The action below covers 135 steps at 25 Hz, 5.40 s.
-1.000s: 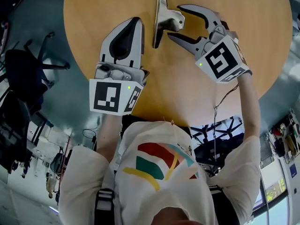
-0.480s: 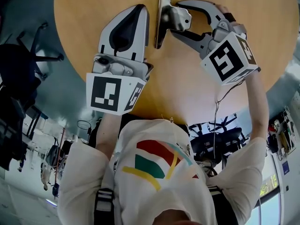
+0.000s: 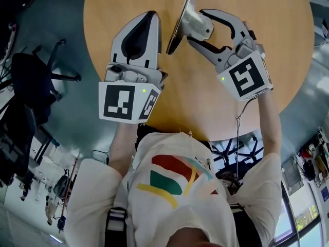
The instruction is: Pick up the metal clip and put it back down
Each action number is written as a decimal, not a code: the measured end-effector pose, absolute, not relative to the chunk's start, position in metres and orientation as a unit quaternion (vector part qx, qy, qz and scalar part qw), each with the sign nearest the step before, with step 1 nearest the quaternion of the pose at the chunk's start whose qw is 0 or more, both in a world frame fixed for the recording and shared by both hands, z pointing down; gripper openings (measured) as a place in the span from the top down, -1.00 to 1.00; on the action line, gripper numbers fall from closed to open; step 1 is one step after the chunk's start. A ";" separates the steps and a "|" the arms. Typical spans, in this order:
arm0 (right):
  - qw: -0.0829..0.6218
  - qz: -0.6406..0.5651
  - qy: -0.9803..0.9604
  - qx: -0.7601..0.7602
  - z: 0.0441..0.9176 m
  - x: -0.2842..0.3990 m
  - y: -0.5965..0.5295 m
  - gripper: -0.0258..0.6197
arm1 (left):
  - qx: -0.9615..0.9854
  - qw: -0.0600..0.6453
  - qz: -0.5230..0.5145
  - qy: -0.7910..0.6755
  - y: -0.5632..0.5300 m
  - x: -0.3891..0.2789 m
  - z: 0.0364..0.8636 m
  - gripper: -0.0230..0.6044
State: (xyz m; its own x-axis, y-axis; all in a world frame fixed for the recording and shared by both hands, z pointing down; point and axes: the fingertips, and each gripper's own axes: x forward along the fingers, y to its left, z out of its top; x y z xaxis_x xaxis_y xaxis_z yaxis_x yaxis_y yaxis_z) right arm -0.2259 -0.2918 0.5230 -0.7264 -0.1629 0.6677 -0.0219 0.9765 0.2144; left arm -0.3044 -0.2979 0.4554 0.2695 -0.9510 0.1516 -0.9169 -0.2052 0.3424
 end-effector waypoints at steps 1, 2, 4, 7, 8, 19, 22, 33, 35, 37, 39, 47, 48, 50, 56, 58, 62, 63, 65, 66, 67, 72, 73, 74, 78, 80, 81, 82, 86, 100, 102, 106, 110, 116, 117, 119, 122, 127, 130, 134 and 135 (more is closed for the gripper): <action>0.357 -0.096 -0.926 0.071 0.507 -0.225 -0.287 0.01 | 0.777 0.176 -0.048 -0.603 -0.293 -0.305 0.440 0.79; 0.346 -0.100 -0.928 0.094 0.491 -0.225 -0.284 0.01 | 0.778 0.165 -0.049 -0.605 -0.289 -0.306 0.424 0.79; 0.317 -0.109 -0.931 0.148 0.455 -0.218 -0.280 0.01 | 0.778 0.139 -0.049 -0.611 -0.286 -0.305 0.394 0.79; 0.270 -0.128 -0.927 0.225 0.393 -0.194 -0.267 0.01 | 0.784 0.106 -0.059 -0.608 -0.281 -0.287 0.344 0.79; 0.248 -0.127 -0.925 0.259 0.371 -0.183 -0.262 0.01 | 0.790 0.094 -0.067 -0.602 -0.278 -0.277 0.324 0.79; 0.019 -0.070 -0.831 0.551 0.228 -0.008 -0.201 0.01 | 0.866 0.009 -0.098 -0.491 -0.233 -0.120 0.191 0.79; 0.012 -0.058 -0.806 0.588 0.225 0.026 -0.176 0.01 | 0.878 0.009 -0.095 -0.469 -0.217 -0.088 0.186 0.79; -0.010 -0.042 -0.791 0.610 0.214 0.068 -0.127 0.01 | 0.887 0.018 -0.100 -0.450 -0.172 -0.050 0.180 0.79; -0.009 -0.044 -0.793 0.608 0.213 0.067 -0.125 0.01 | 0.886 0.018 -0.101 -0.451 -0.170 -0.051 0.177 0.79; -0.009 -0.042 -0.795 0.605 0.214 0.066 -0.123 0.01 | 0.886 0.018 -0.096 -0.454 -0.170 -0.052 0.180 0.79; -0.009 -0.039 -0.797 0.602 0.216 0.063 -0.124 0.01 | 0.886 0.024 -0.091 -0.455 -0.170 -0.054 0.183 0.79; 0.042 -0.017 -0.786 0.617 0.266 0.067 -0.133 0.01 | 0.893 0.048 -0.085 -0.439 -0.185 -0.055 0.220 0.79; 0.046 -0.012 -0.781 0.623 0.277 0.071 -0.133 0.01 | 0.894 0.052 -0.082 -0.437 -0.187 -0.053 0.228 0.79; 0.051 -0.002 -0.772 0.634 0.299 0.088 -0.129 0.01 | 0.896 0.055 -0.077 -0.434 -0.182 -0.041 0.245 0.79; 0.092 0.096 -0.719 0.682 0.400 0.160 -0.077 0.01 | 0.920 0.080 -0.024 -0.383 -0.145 0.028 0.307 0.79; 0.104 0.122 -0.699 0.697 0.436 0.185 -0.063 0.01 | 0.930 0.075 -0.032 -0.359 -0.137 0.053 0.324 0.79; 0.143 0.172 -0.650 0.726 0.503 0.222 -0.019 0.01 | 0.948 0.079 -0.021 -0.308 -0.113 0.097 0.364 0.79; 0.155 0.175 -0.643 0.729 0.518 0.230 -0.011 0.01 | 0.950 0.085 -0.014 -0.300 -0.109 0.109 0.375 0.79; 0.174 0.186 -0.630 0.734 0.545 0.244 0.005 0.01 | 0.954 0.095 0.001 -0.283 -0.101 0.130 0.394 0.79; 0.181 0.194 -0.623 0.736 0.557 0.248 0.014 0.01 | 0.957 0.098 0.009 -0.274 -0.096 0.139 0.402 0.79; 0.186 0.205 -0.616 0.738 0.569 0.250 0.023 0.01 | 0.959 0.100 0.019 -0.264 -0.090 0.146 0.409 0.79; 0.203 0.237 -0.597 0.739 0.604 0.257 0.053 0.01 | 0.963 0.103 0.045 -0.243 -0.075 0.159 0.433 0.79; 0.212 0.235 -0.595 0.739 0.607 0.258 0.054 0.01 | 0.963 0.106 0.044 -0.245 -0.076 0.159 0.435 0.79; 0.223 0.233 -0.592 0.738 0.609 0.258 0.055 0.01 | 0.962 0.107 0.042 -0.248 -0.076 0.159 0.436 0.79; 0.241 0.232 -0.584 0.740 0.614 0.257 0.058 0.01 | 0.961 0.102 0.039 -0.253 -0.078 0.155 0.433 0.79; 0.238 0.234 -0.581 0.743 0.614 0.257 0.058 0.01 | 0.961 0.099 0.039 -0.254 -0.080 0.151 0.432 0.79; 0.236 0.235 -0.581 0.743 0.614 0.257 0.058 0.01 | 0.961 0.099 0.038 -0.256 -0.081 0.148 0.431 0.79; 0.233 0.237 -0.582 0.742 0.614 0.256 0.058 0.01 | 0.960 0.099 0.038 -0.259 -0.082 0.145 0.430 0.79; 0.199 0.246 -0.601 0.734 0.591 0.251 0.056 0.01 | 0.956 0.100 0.031 -0.274 -0.083 0.132 0.419 0.79; 0.108 -0.080 -0.729 0.672 0.282 0.178 -0.039 0.01 | 0.907 0.031 -0.070 -0.414 -0.114 -0.003 0.282 0.79; 0.017 -0.070 -0.753 0.653 0.249 0.142 -0.062 0.01 | 0.901 0.019 -0.067 -0.429 -0.129 -0.021 0.260 0.79; 0.007 -0.050 -0.845 0.532 0.236 0.047 -0.141 0.01 | 0.846 0.016 -0.096 -0.524 -0.180 -0.083 0.234 0.79; 0.016 -0.059 -0.877 0.477 0.239 -0.035 -0.167 0.01 | 0.824 0.035 -0.116 -0.554 -0.193 -0.142 0.230 0.79; 0.070 -0.010 -0.887 0.457 0.281 -0.078 -0.173 0.01 | 0.806 0.061 -0.107 -0.579 -0.182 -0.183 0.251 0.79; 0.077 -0.007 -0.884 0.460 0.283 -0.078 -0.175 0.02 | 0.804 0.065 -0.107 -0.581 -0.182 -0.184 0.253 0.79; 0.090 -0.014 -0.879 0.468 0.284 -0.079 -0.177 0.05 | 0.804 0.068 -0.107 -0.581 -0.184 -0.186 0.253 0.79; 0.091 -0.017 -0.876 0.473 0.283 -0.078 -0.178 0.07 | 0.807 0.065 -0.111 -0.577 -0.186 -0.184 0.251 0.79; 0.089 -0.008 -0.873 0.479 0.286 -0.071 -0.177 0.07 | 0.813 0.064 -0.113 -0.567 -0.186 -0.175 0.250 0.79; 0.083 -0.003 -0.870 0.487 0.285 -0.063 -0.177 0.07 | 0.818 0.065 -0.113 -0.561 -0.186 -0.168 0.249 0.79; 0.089 -0.002 -0.867 0.490 0.288 -0.059 -0.176 0.07 | 0.821 0.067 -0.112 -0.556 -0.184 -0.162 0.247 0.79; 0.091 -0.002 -0.867 0.490 0.288 -0.059 -0.175 0.07 | 0.822 0.067 -0.111 -0.555 -0.183 -0.161 0.248 0.79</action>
State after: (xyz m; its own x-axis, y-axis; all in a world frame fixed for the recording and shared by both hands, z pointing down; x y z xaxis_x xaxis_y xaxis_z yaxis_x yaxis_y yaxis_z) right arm -0.0589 -0.1753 0.2885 -0.5035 -0.8499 0.1557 -0.8492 0.5200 0.0923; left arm -0.1606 -0.1830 0.2477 0.3595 -0.9269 -0.1079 -0.8973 -0.3751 0.2327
